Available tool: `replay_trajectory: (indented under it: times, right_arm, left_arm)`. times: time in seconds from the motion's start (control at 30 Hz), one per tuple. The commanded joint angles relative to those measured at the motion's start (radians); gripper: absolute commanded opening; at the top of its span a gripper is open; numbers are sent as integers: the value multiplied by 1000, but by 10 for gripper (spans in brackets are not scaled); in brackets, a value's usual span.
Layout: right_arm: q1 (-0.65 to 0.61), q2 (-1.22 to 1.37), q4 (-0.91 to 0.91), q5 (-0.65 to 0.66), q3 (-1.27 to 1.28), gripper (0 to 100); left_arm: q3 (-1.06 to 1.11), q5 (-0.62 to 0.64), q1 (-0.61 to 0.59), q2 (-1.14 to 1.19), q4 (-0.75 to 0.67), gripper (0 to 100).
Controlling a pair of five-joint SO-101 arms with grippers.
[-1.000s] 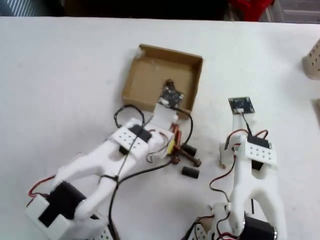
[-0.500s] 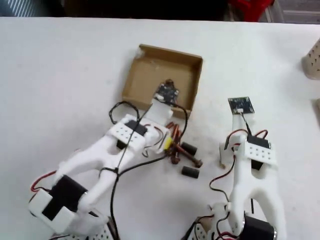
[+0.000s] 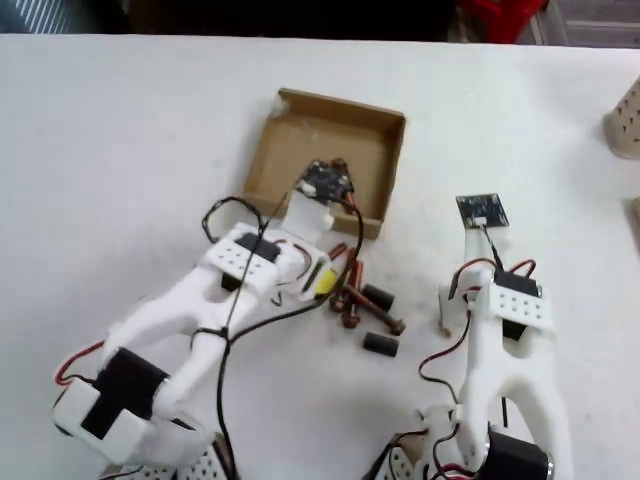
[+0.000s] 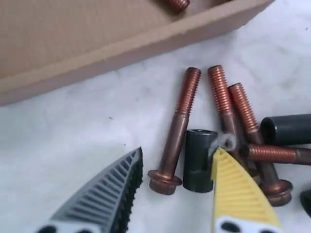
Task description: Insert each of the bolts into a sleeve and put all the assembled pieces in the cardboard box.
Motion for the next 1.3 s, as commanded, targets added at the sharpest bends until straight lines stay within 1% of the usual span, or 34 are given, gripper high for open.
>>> replay_trajectory:
  times: [0.0, 0.17, 0.3, 0.4, 0.57, 0.67, 0.87, 1.07, 1.27]
  right_arm:
    - [-1, -28, -15, 14, -3, 16]
    - [-1, -28, -15, 14, -3, 16]
    - [-16, -28, -13, 15, -3, 16]
    - [-21, -28, -13, 15, -3, 16]
    - [-21, -28, -13, 15, -3, 16]
    - [-21, -28, -13, 15, -3, 16]
    - [-21, -28, -13, 15, -3, 16]
    - [-21, -28, -13, 15, -3, 16]
    - [-21, -28, -13, 15, -3, 16]
  left_arm:
    - [-38, -18, -16, -7, -26, 242]
    - [-94, -18, -31, -15, -18, 242]
    - [-87, -18, -22, -77, -17, 242]
    - [-87, -18, -25, -120, 18, 242]
    - [-87, -26, -31, -114, 23, 242]
    - [-87, -84, -27, -67, 25, 242]
    - [-89, -163, -24, 53, 29, 242]
    - [-95, -244, -2, 59, 140, 242]
    - [-98, -245, -10, 64, 149, 235]
